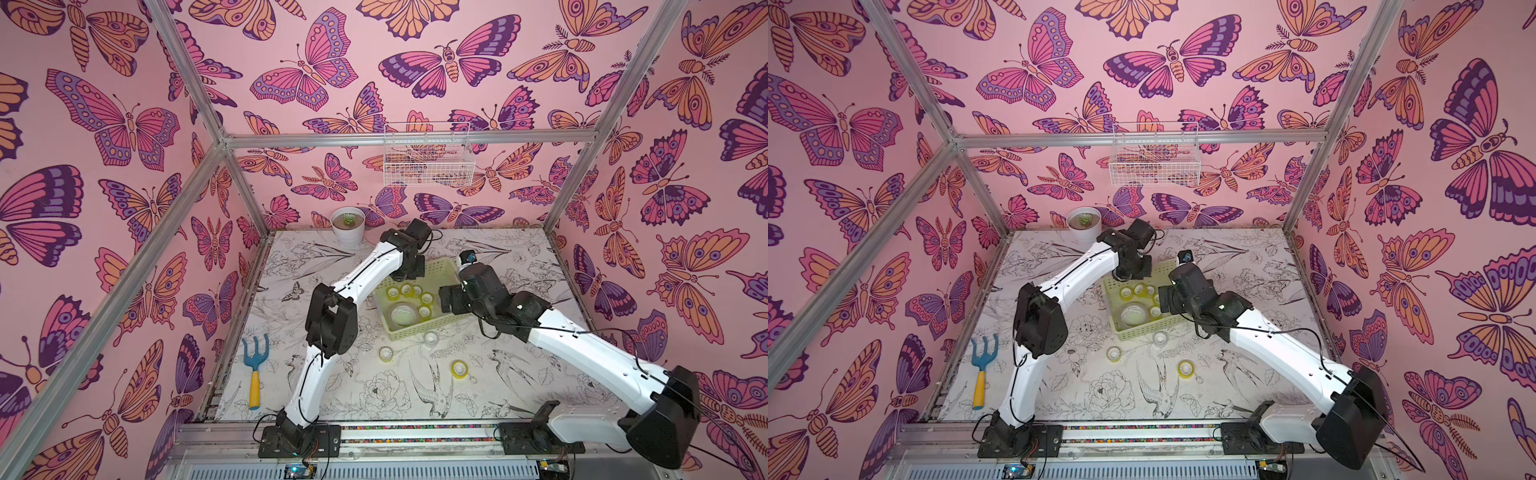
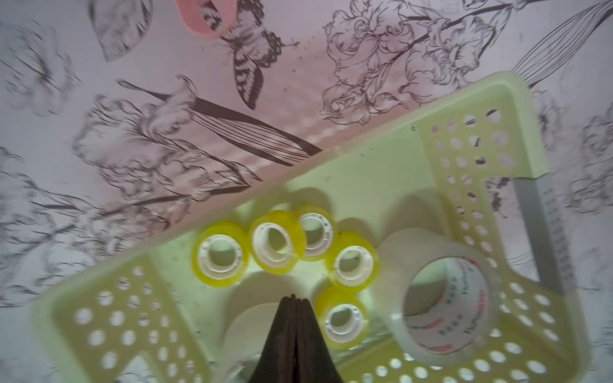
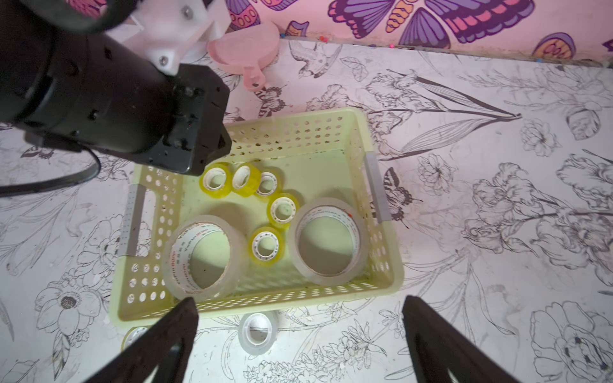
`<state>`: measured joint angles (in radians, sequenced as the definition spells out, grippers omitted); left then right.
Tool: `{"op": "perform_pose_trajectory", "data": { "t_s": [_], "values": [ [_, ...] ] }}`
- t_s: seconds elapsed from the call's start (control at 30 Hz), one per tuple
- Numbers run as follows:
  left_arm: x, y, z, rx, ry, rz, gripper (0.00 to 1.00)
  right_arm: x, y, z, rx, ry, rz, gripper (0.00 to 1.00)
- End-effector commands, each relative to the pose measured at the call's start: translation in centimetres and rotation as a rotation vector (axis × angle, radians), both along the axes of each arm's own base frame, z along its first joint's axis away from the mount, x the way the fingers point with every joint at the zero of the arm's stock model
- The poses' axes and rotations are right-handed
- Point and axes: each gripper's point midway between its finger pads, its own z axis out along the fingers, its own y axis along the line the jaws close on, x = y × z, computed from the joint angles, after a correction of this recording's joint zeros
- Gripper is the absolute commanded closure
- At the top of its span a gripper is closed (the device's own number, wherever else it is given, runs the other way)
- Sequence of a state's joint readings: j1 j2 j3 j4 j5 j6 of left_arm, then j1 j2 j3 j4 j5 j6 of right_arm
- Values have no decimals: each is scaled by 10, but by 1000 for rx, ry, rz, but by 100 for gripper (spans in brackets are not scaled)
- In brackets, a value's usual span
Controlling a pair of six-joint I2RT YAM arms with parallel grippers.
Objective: Put the transparent tape into the storage box
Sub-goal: Place the tape in the storage box, then adjust the tape at the storage box.
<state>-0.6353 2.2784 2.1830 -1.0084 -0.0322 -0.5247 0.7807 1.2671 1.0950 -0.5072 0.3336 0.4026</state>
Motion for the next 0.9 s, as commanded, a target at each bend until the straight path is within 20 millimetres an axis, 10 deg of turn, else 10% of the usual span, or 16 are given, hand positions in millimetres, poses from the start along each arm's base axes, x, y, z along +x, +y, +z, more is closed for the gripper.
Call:
{"op": "perform_pose_trajectory", "data": {
  "t_s": [0.0,0.43,0.87],
  "values": [
    [-5,-17,-22,-52,73,-16,100,-4,-14,-5,-3,20,-49,1],
    [10,3,-82,31,144,48,100,-1,-2,-7,15,45,-17,1],
    [7,19,-64,39,126,57,100,5,10,-7,19,52,15,1]
  ]
}}
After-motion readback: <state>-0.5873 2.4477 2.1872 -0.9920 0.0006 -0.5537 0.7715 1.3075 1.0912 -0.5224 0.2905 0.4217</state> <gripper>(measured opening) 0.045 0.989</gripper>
